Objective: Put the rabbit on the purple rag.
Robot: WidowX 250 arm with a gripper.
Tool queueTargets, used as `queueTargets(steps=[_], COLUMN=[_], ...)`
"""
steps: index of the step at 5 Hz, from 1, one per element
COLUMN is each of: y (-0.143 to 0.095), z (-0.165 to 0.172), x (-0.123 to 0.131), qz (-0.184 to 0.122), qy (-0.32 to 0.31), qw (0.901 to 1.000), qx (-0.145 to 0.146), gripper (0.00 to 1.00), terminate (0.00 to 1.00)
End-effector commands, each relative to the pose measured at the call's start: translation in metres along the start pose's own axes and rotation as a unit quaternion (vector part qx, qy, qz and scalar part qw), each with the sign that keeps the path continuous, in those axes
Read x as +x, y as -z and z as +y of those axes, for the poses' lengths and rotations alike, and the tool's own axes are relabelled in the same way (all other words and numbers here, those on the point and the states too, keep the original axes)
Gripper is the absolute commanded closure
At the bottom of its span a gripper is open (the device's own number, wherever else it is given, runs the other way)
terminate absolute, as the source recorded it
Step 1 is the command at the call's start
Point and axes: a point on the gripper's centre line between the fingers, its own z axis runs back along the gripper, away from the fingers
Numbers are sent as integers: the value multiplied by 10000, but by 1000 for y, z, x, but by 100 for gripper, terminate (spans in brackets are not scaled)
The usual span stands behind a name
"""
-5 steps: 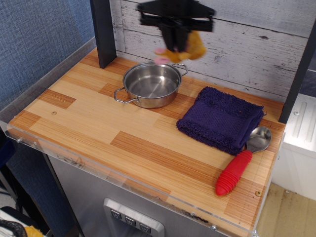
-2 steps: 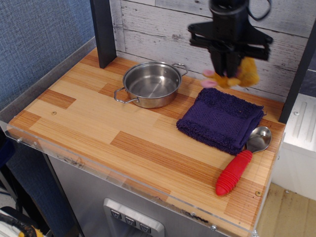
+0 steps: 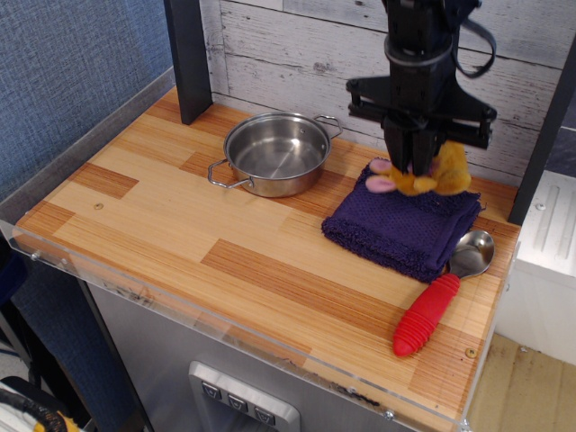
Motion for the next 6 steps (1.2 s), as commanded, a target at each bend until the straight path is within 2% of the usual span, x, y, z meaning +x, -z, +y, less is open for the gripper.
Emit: queueTargets(steps=[1,3,4,6], y=[3,11,11,3], z=[7,25,27,29], x=[-13,-21,-20,-17], qz=[75,247,443,449], qy=[-111,-188,-259,-318], qw=[9999,9993,9985,9983], qx=[13,217,207,182], gripper=[100,100,0,0], terminate=[0,0,0,0])
